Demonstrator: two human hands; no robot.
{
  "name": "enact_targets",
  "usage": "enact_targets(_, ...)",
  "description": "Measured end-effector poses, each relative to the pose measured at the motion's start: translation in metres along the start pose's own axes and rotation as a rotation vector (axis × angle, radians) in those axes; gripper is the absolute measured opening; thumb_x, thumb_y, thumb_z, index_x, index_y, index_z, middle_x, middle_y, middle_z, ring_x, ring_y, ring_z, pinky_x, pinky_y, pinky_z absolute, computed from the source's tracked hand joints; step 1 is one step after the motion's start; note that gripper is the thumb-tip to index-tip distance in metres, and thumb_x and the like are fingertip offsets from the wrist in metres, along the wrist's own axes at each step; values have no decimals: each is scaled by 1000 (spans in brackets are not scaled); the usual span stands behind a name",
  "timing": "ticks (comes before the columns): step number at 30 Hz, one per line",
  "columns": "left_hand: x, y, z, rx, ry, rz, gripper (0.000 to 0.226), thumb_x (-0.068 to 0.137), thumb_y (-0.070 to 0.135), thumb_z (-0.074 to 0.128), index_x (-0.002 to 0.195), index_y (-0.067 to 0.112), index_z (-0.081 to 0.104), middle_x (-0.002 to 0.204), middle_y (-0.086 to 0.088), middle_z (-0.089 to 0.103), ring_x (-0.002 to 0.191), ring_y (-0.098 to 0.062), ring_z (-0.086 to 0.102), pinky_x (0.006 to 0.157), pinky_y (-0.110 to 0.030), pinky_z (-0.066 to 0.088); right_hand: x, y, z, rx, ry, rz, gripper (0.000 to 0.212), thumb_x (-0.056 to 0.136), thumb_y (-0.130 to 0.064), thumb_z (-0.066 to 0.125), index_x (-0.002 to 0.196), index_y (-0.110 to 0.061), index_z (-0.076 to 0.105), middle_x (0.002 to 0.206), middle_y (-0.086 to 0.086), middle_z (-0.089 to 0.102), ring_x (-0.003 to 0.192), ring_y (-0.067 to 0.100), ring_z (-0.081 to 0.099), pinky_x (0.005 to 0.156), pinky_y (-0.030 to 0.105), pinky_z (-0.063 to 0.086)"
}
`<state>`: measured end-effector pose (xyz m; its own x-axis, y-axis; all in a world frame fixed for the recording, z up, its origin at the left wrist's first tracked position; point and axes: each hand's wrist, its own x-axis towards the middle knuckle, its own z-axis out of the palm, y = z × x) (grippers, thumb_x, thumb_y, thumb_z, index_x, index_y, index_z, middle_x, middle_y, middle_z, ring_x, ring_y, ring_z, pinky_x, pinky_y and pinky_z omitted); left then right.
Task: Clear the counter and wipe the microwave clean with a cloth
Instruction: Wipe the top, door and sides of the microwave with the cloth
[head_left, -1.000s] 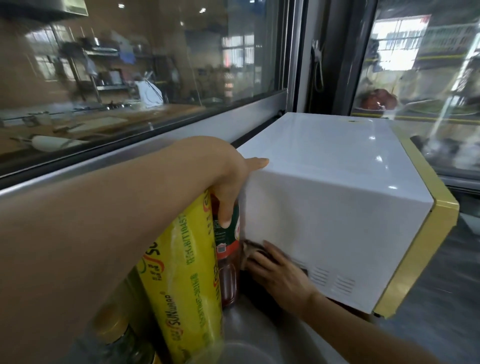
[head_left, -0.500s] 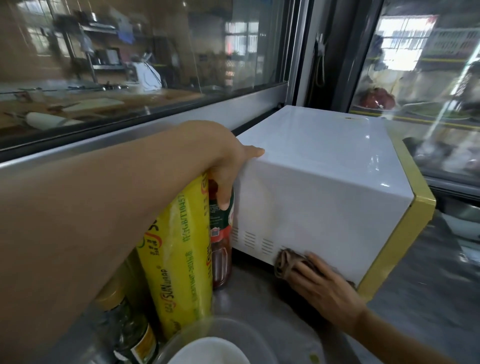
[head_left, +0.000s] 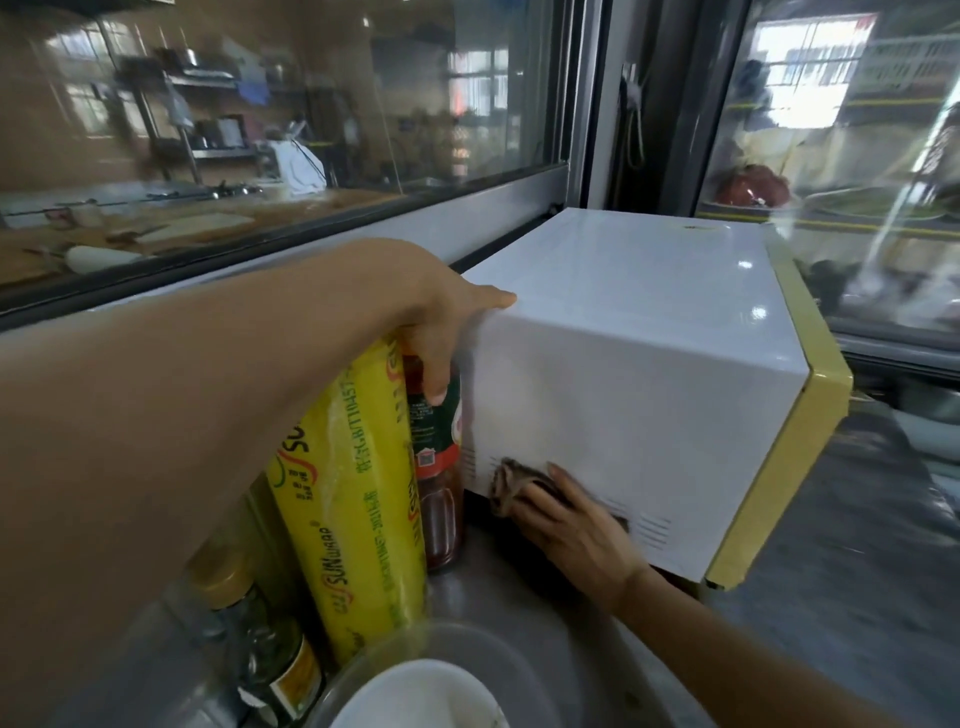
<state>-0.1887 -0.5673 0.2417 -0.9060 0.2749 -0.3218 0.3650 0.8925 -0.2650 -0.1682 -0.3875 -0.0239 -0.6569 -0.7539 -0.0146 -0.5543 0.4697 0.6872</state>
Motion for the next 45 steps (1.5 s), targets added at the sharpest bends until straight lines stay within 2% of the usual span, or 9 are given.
enact_targets(5,-7,5,-5,20,-32,-34,122,67,21,82,147,38,-9,155,-6,22,132,-30,37,100,-40,41,-72,14,-8,95,-71,85,66,45,-31,88,108,-24,71,119,-5,66,117,20,58,107,47,29)
enact_targets(11,-10,37,7,266,266,-51,100,68,44,75,145,22,14,146,-2,33,133,-23,34,101,-49,30,-122,18,10,74,36,150,68,45,-25,89,110,-22,70,114,-4,66,118,26,47,106,49,30)
enact_targets(13,-8,52,17,172,363,16,108,68,43,75,146,27,2,149,-2,26,136,-23,28,104,-52,29,-134,21,13,67,78,155,66,42,-21,88,107,-21,72,109,-2,67,114,26,44,106,50,30)
enact_targets(21,-5,70,32,49,406,23,117,68,41,77,145,38,-11,157,-5,4,143,-25,15,108,-53,27,-172,40,5,123,153,127,50,51,-28,86,100,-22,74,106,-4,69,110,23,62,113,45,17)
enact_targets(23,-6,70,29,28,390,17,116,68,41,77,145,39,-10,158,-5,3,143,-24,14,106,-53,28,-178,40,-10,127,161,178,45,52,-29,86,95,-24,76,108,-4,69,110,23,63,112,48,28)
enact_targets(28,-8,70,25,-20,357,18,116,67,39,78,144,41,-9,158,-4,2,144,-23,12,107,-54,29,-188,30,-64,378,414,574,31,78,-15,66,110,-13,69,124,10,61,110,33,59,94,40,51)
enact_targets(32,-9,71,25,-42,351,24,116,68,37,78,145,40,-9,158,-4,2,144,-23,10,108,-54,28,-170,44,-110,746,722,1012,59,81,-2,64,136,-8,46,147,15,33,135,26,33,109,21,30)
enact_targets(37,-8,70,26,-33,368,31,113,69,40,75,145,39,-8,157,-6,4,143,-24,12,104,-52,31,-115,85,-127,914,714,1440,61,84,-9,62,139,-7,35,142,15,29,127,29,36,98,39,44)
enact_targets(45,2,75,45,-7,566,13,111,65,43,77,143,35,-2,151,-9,18,136,-28,24,97,-51,37,-102,77,-89,967,839,1566,43,88,-30,60,117,-3,43,115,14,44,106,28,46,93,47,41)
